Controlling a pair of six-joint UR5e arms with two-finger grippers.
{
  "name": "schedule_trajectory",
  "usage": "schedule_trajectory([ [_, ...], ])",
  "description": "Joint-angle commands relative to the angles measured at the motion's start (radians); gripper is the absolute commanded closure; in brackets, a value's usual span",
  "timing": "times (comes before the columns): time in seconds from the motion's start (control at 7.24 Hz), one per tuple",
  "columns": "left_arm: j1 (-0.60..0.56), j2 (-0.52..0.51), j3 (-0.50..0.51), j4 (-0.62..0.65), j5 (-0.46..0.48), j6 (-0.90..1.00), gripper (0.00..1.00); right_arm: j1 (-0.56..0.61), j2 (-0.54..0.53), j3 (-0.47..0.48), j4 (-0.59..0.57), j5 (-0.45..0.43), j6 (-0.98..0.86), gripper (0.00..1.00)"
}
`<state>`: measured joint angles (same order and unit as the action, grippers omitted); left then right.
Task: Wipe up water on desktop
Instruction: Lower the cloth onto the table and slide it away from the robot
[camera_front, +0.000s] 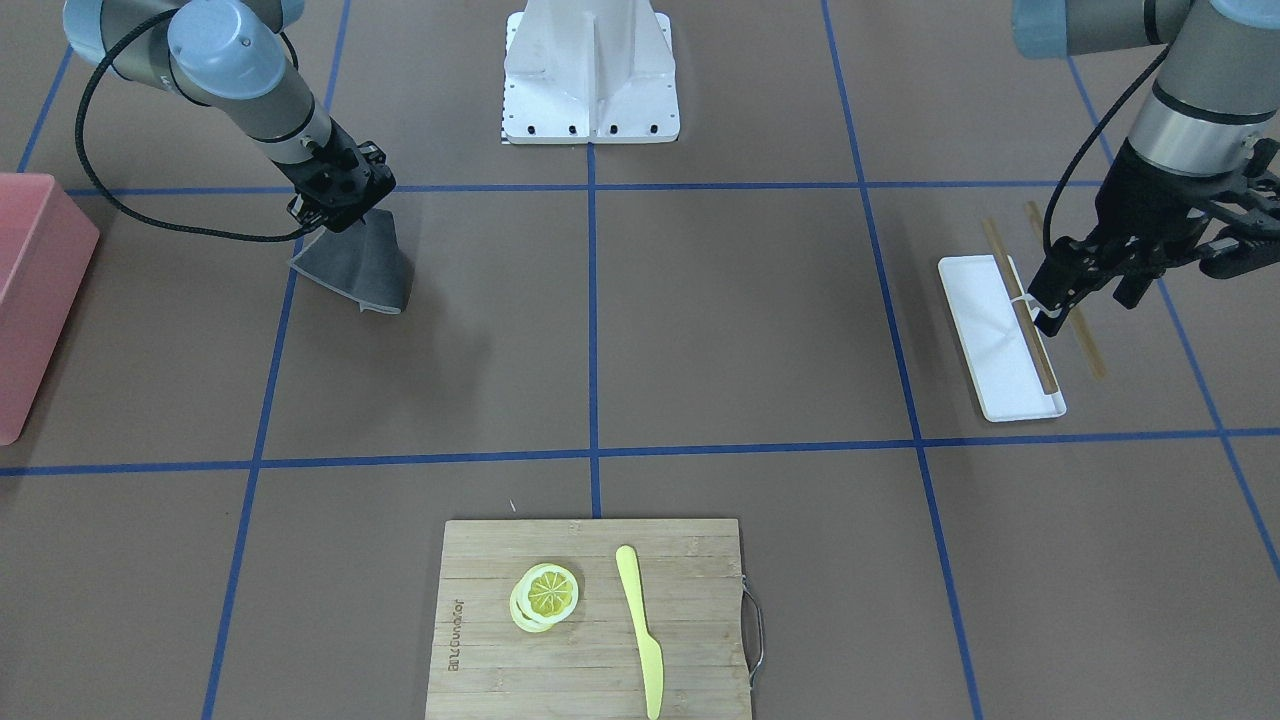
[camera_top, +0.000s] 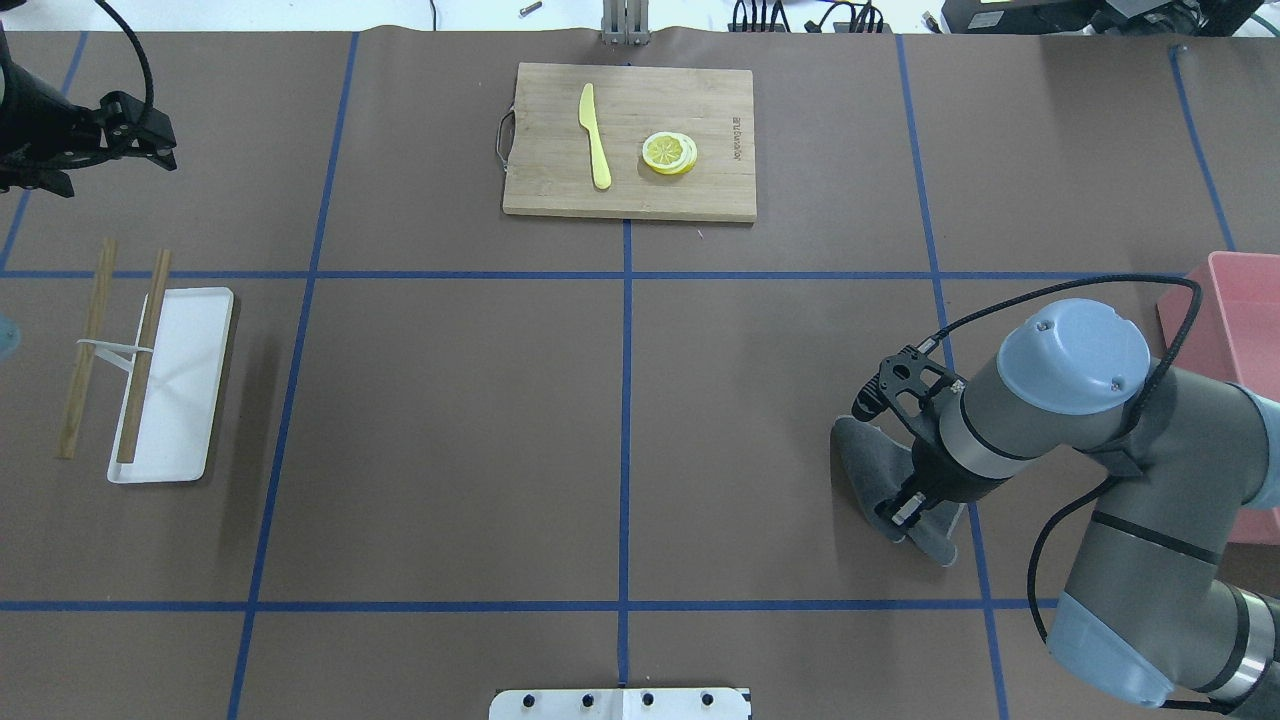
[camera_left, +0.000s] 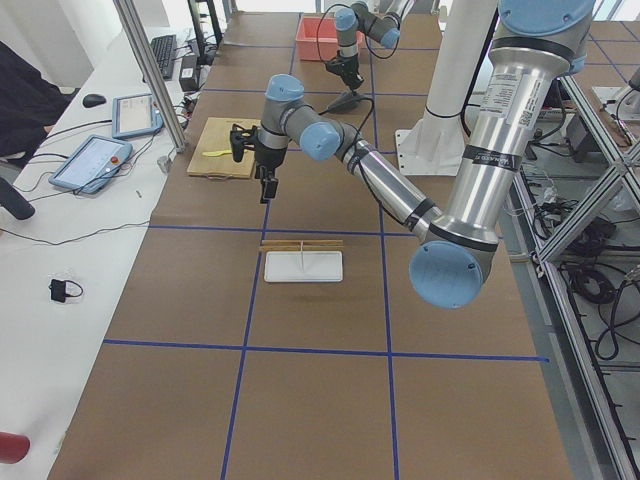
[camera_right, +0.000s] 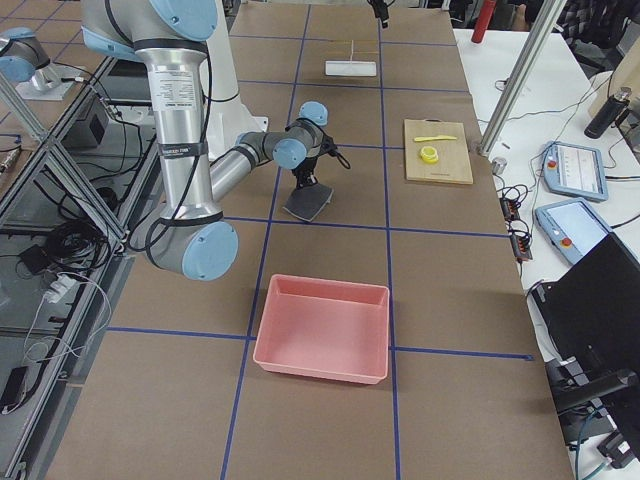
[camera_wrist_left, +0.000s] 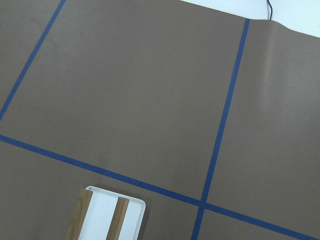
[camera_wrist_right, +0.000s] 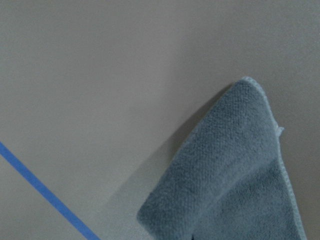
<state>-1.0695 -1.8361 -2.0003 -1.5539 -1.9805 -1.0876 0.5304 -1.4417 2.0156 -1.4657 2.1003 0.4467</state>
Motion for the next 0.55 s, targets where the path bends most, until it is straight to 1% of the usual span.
schedule_trajectory([
  [0.0,0.003,-0.005,0.002,-0.002,0.000,-0.002,0.02,0.086,0.007,-0.085,0.002,0.004,-0.037,1.00],
  [0.14,0.003,-0.005,0.002,-0.002,0.000,-0.002,0.02,0.153,0.033,-0.127,-0.008,0.009,-0.133,1.00],
  [0.28,0.003,-0.005,0.002,-0.002,0.000,-0.002,0.02,0.205,0.067,-0.183,-0.011,0.042,-0.160,1.00],
  [0.41,0.003,-0.005,0.002,-0.002,0.000,-0.002,0.02,0.242,0.095,-0.237,-0.010,0.044,-0.198,1.00],
])
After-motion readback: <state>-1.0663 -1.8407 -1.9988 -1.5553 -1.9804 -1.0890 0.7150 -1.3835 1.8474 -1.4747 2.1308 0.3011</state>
